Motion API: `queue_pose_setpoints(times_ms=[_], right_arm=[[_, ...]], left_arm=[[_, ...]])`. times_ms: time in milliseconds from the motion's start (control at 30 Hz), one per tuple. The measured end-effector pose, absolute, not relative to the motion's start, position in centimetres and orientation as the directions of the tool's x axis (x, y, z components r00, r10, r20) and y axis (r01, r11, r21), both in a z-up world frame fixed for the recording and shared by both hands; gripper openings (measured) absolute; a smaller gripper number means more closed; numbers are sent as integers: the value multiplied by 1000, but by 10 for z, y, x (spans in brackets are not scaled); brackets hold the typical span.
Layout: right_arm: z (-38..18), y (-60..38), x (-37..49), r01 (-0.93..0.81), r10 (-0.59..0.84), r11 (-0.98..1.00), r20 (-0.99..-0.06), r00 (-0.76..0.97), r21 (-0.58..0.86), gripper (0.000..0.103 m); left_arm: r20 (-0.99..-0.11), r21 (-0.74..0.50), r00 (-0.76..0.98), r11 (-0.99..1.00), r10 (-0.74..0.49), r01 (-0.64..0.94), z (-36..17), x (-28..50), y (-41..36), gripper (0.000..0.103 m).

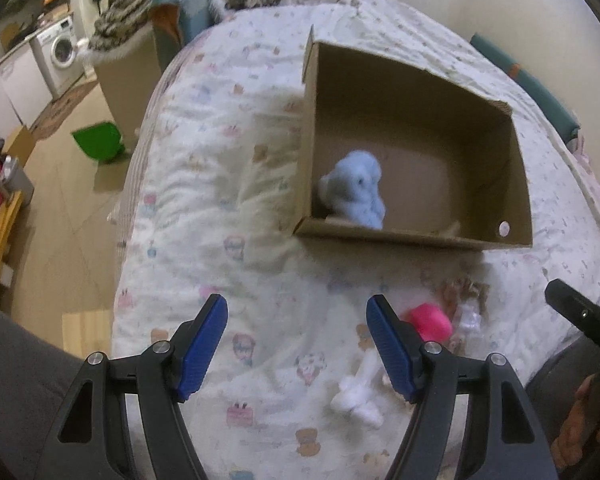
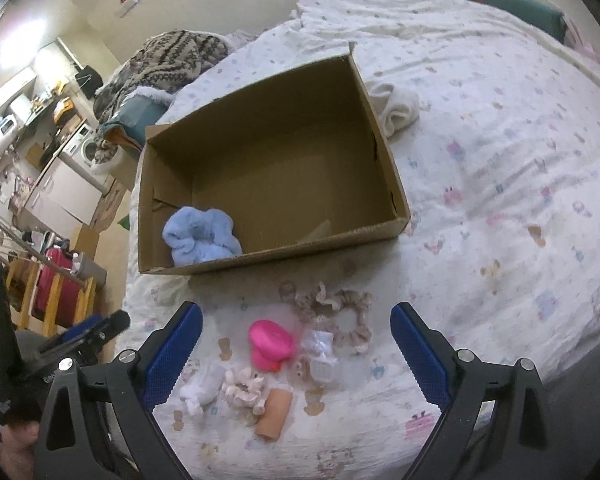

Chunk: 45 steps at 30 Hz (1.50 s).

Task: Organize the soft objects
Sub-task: 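Grasp the white sock with the left gripper while the right gripper grasps the clear plastic bag, then carry the white sock and plastic bag into the box and release both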

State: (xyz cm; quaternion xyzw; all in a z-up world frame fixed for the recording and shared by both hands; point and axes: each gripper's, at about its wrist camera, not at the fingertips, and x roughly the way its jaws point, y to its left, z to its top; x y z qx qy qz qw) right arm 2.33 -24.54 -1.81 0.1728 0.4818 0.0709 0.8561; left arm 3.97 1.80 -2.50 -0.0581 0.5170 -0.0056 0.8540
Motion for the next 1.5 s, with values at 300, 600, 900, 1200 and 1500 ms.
queue_pose_setpoints(times_ms=[300, 600, 900, 1200, 1500], right_arm=[[-34, -249, 33, 95, 295, 918, -824, 484, 384, 101], [-55, -256, 45, 151, 345, 888, -846, 407, 435, 101], [-106, -247, 52, 232, 445, 846, -875, 189, 480, 79], [-126, -226, 56, 194, 357, 908, -929, 101, 370, 45], [-104, -220, 46, 126, 362, 915, -918, 162, 383, 16]], left_arm=[[-946, -208, 261, 978, -193, -32, -69, 48, 8, 63], [-977, -172, 105, 979, -183, 106, -107, 41, -36, 38], [-984, -150, 79, 983, -158, 103, -112, 40, -36, 17], [-971, -75, 222, 996, -85, 54, -83, 46, -24, 16], [-957, -75, 280, 997, -74, 5, -71, 49, -4, 16]])
